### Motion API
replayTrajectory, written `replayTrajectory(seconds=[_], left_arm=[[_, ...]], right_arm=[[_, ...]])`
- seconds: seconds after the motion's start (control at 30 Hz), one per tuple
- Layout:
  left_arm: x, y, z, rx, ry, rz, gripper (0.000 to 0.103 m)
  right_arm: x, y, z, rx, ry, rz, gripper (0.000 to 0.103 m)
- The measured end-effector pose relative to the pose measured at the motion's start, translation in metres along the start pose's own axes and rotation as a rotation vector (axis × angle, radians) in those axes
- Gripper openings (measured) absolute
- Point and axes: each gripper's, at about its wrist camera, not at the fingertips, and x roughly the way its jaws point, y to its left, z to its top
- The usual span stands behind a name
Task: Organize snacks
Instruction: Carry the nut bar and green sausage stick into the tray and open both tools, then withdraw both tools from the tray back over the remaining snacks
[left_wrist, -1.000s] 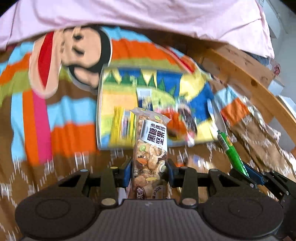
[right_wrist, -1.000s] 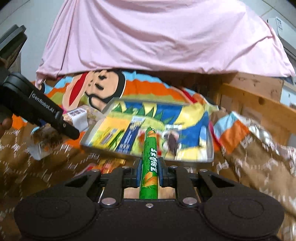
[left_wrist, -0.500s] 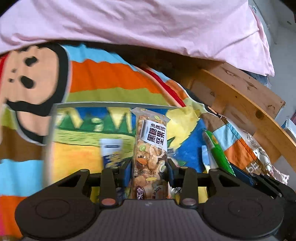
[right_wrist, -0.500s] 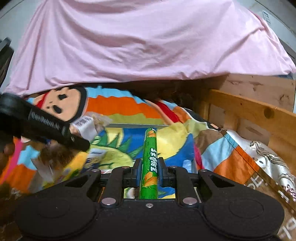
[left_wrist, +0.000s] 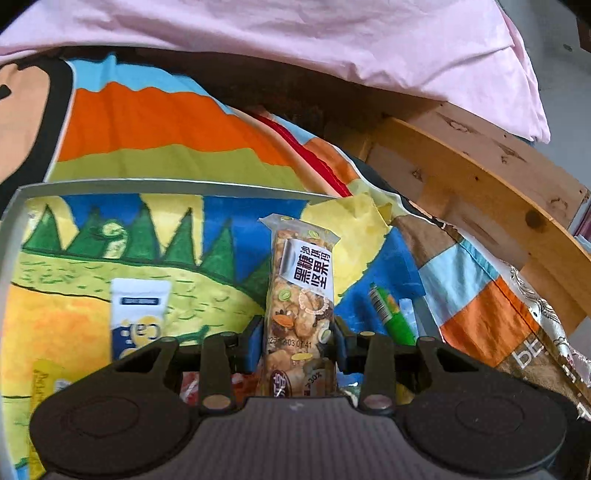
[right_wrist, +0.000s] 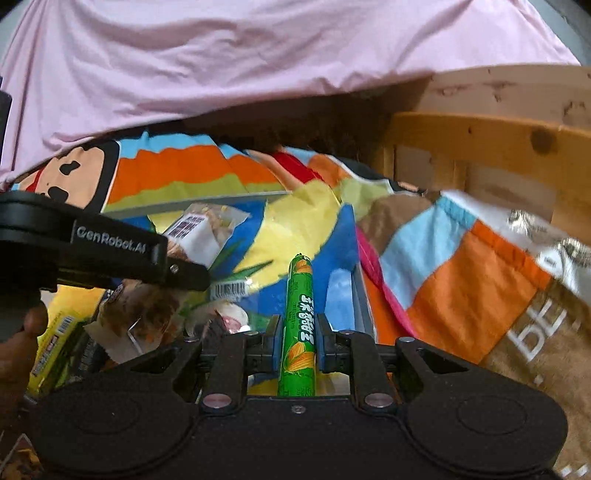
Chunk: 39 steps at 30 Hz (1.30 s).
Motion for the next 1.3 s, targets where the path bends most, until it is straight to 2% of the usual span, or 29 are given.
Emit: replayTrajectory(seconds=[0.2,0.5,0.7,0.83,0.97,1.07,1.17,1.23,1.3], left_arm=[[0.011,-0.008,-0.004,-0.009,0.001,-0.019,0.042],[0.022,-0.014,-0.015,0.003,0.011,0.0,0.041],[0.021,-0.015,-0.015,0.0,0.008,0.006,0.042],[0.016,-0.015,-0.017,-0.013,0.004,0.016,0.043],[0.008,-0.019,-0.02,0.001,-0.013,0.029,0.059],[0.001,-0.02,-0.022,-0.004,-0.018,0.03,0.064],[-0.01,-0.021,-0.025,-0.023,-0.033,0.034,0.07],[-0.021,-0.022,-0.026,-0.027,-0.061,0.04,0.075],[-0.035,-0.022,-0.027,-0.029,-0.096,0.052,0.081]], right_arm=[[0.005,-0.005,-0.008,0.018,0.015,0.0,0.019],[0.003,-0.007,-0.01,0.028,0.022,0.006,0.02],[-0.004,-0.005,-0.009,0.017,0.013,0.011,0.023],[-0.014,-0.006,-0.008,0.011,0.009,0.009,0.029],[-0.027,-0.008,-0.007,0.007,0.0,-0.003,0.033],[-0.037,-0.009,-0.007,-0.008,-0.006,-0.014,0.038],[-0.049,-0.011,-0.005,-0.012,-0.018,-0.022,0.046],[-0.059,-0.013,-0.004,-0.008,-0.035,-0.024,0.055],[-0.068,-0.014,-0.001,-0.007,-0.053,-0.023,0.06]])
